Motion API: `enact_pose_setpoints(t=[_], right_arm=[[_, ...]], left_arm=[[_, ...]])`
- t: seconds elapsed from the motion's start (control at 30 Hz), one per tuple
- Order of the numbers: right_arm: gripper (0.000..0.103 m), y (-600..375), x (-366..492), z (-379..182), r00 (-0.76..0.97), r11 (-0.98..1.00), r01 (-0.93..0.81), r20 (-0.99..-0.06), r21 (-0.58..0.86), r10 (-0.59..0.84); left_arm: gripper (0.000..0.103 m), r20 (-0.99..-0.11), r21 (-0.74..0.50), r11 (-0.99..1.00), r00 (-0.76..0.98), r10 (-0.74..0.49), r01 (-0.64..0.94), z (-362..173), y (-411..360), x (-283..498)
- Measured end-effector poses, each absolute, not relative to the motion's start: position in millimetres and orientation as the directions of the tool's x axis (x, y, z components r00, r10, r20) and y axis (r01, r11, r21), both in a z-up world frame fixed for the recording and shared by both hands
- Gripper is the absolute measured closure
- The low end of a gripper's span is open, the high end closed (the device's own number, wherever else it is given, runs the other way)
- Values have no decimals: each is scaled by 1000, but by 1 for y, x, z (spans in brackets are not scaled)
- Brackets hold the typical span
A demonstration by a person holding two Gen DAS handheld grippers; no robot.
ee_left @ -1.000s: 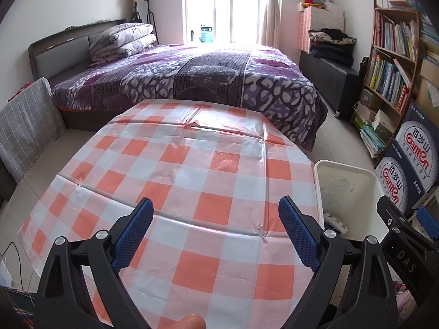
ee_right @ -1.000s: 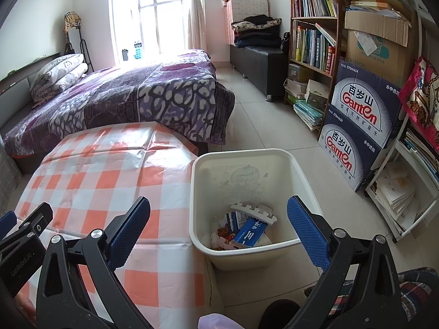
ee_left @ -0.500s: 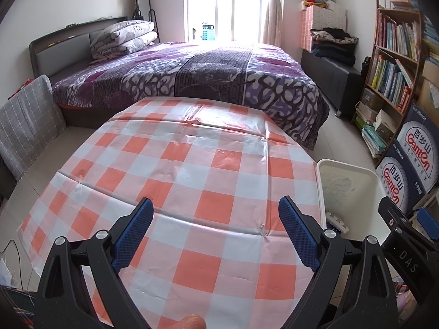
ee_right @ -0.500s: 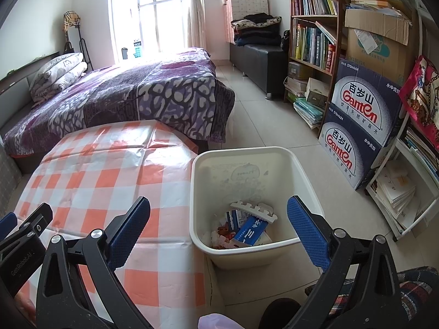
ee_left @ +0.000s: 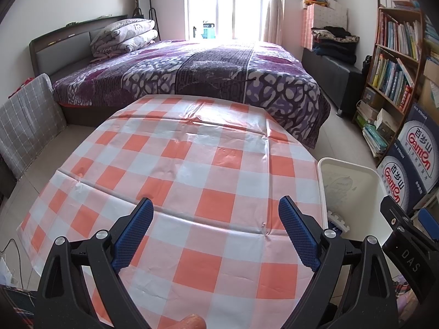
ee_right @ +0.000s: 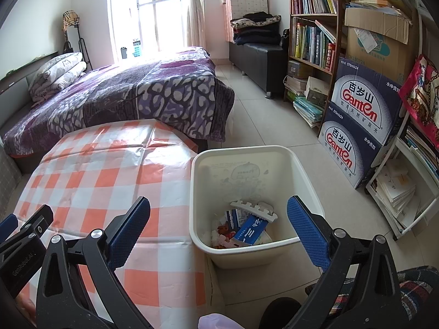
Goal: Collect trash
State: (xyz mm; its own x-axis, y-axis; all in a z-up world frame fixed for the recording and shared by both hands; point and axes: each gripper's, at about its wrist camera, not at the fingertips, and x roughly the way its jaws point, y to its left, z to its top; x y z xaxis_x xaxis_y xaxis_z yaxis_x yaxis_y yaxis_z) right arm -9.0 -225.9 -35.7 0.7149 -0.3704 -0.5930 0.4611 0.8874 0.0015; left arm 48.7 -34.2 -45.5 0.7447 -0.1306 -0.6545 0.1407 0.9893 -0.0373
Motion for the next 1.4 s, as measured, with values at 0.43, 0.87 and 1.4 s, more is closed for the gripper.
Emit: enact_pose_setpoints(t=[0.43, 0.87, 1.4], right_arm=[[7, -227, -8, -35, 714, 888, 460, -595, 2, -369], [7, -227, -9, -36, 712, 889, 459, -599, 3, -366], [7, -226, -24, -37, 699, 883, 468, -615, 8, -365]], left_arm=[[13, -663, -37, 990, 738, -124, 133, -53, -31, 48], [13, -669, -26, 992, 734, -112, 127, -53, -30, 47], [21, -635, -27, 985, 758, -150, 173, -45, -39, 46]])
